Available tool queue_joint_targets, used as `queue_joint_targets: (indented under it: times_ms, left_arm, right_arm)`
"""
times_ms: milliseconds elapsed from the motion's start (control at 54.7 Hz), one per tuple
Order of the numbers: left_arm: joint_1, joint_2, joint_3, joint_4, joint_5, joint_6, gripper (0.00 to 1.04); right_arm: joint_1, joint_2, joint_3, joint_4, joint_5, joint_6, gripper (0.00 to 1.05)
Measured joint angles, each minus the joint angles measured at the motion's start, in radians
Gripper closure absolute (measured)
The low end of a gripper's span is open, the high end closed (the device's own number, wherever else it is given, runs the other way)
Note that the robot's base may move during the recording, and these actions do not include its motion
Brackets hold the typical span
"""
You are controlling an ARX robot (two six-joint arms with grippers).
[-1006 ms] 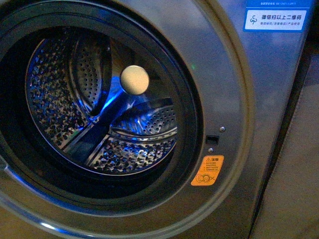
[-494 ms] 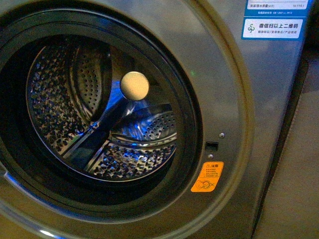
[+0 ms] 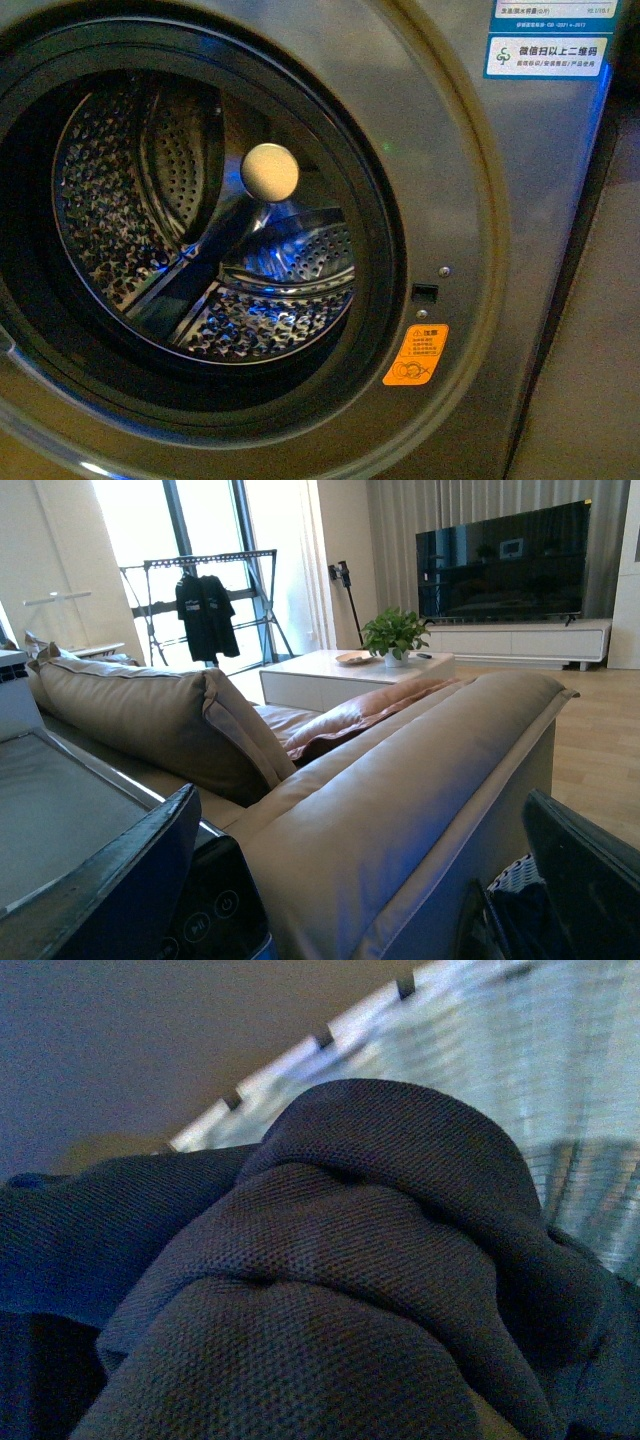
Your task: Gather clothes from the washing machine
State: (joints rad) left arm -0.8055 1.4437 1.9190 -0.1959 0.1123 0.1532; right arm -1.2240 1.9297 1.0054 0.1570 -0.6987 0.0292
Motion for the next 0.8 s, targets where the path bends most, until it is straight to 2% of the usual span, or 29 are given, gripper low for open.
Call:
queue_joint_targets:
  times_ms: [201,274,402,476,549,677,732,805]
  left_arm:
    - [0.0,0.0,0.0,0.0,0.0,0.0,0.07]
    - [0.0,0.0,0.0,0.0,0.0,0.0,0.07]
    - [0.0,0.0,0.0,0.0,0.0,0.0,0.07]
    - [0.0,0.0,0.0,0.0,0.0,0.0,0.07]
    - [0.0,0.0,0.0,0.0,0.0,0.0,0.07]
    - [0.0,0.0,0.0,0.0,0.0,0.0,0.07]
    - [0.0,0.0,0.0,0.0,0.0,0.0,0.07]
    - [0.0,0.0,0.0,0.0,0.0,0.0,0.07]
  right_arm:
    - [0.039,0.164,-0.035,0.04,0.107,-0.06,0.98]
    - [0.051,0.226,-0.039,0.036,0.126,-0.062,0.83]
    - [0.064,0.274,-0.042,0.03,0.138,-0.036,0.61]
    - [0.074,0.283,-0.06,0.018,0.137,-0.014,0.45]
    - [0.079,0.283,-0.073,0.016,0.132,-0.002,0.35]
    - [0.09,0.259,-0.099,0.019,0.113,0.037,0.12]
    - [0.092,0.232,-0.103,0.032,0.108,0.056,0.06]
    - [0.092,0.17,-0.103,0.058,0.097,0.09,0.08]
